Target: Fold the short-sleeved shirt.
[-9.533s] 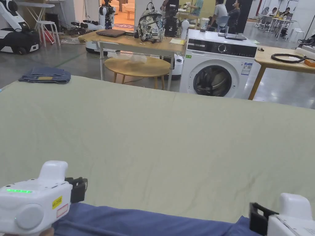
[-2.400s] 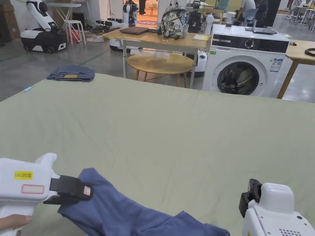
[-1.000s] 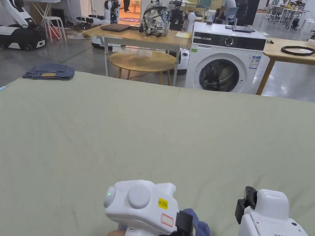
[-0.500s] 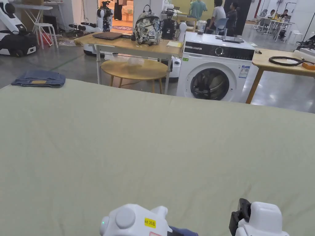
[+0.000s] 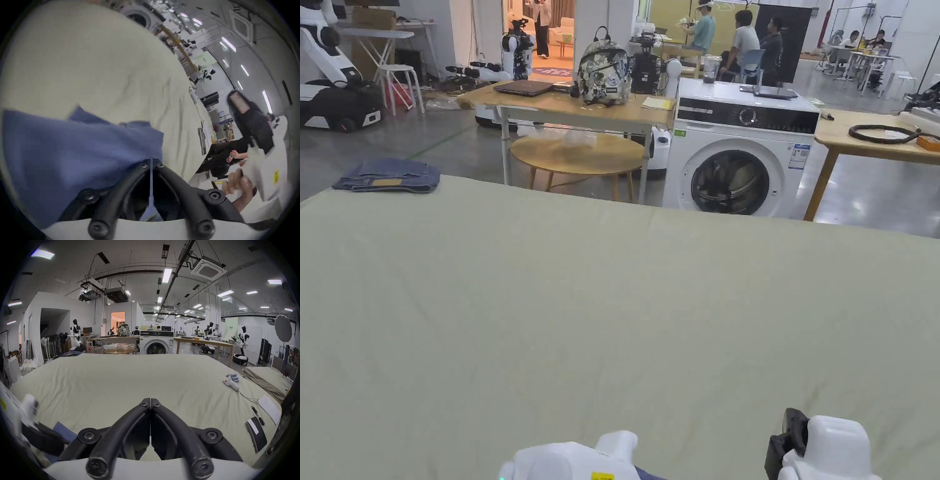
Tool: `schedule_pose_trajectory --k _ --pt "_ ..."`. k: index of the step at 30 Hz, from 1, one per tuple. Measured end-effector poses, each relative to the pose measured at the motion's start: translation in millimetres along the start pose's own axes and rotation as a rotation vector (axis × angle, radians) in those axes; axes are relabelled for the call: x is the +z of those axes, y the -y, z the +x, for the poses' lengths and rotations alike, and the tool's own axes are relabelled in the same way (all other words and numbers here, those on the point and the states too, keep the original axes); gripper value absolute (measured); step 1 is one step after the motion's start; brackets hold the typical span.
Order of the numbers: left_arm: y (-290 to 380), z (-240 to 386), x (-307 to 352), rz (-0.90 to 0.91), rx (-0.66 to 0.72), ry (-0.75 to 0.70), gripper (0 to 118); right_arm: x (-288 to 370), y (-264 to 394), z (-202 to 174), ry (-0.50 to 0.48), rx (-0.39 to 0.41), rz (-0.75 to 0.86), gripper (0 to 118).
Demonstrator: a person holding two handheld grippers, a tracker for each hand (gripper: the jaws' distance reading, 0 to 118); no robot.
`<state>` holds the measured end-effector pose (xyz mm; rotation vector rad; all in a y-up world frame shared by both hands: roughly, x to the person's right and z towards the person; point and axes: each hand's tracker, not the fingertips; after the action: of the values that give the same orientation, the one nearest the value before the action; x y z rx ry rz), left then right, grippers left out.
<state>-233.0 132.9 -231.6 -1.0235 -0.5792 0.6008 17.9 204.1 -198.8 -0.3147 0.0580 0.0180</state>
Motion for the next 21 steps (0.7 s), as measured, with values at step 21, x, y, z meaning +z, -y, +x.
schedule_pose_trajectory --k 21 --pt "11.8 16.7 152.9 0.945 -0.481 -0.824 0 -7.0 -23.8 -30.2 -0.045 0.014 0.091 0"
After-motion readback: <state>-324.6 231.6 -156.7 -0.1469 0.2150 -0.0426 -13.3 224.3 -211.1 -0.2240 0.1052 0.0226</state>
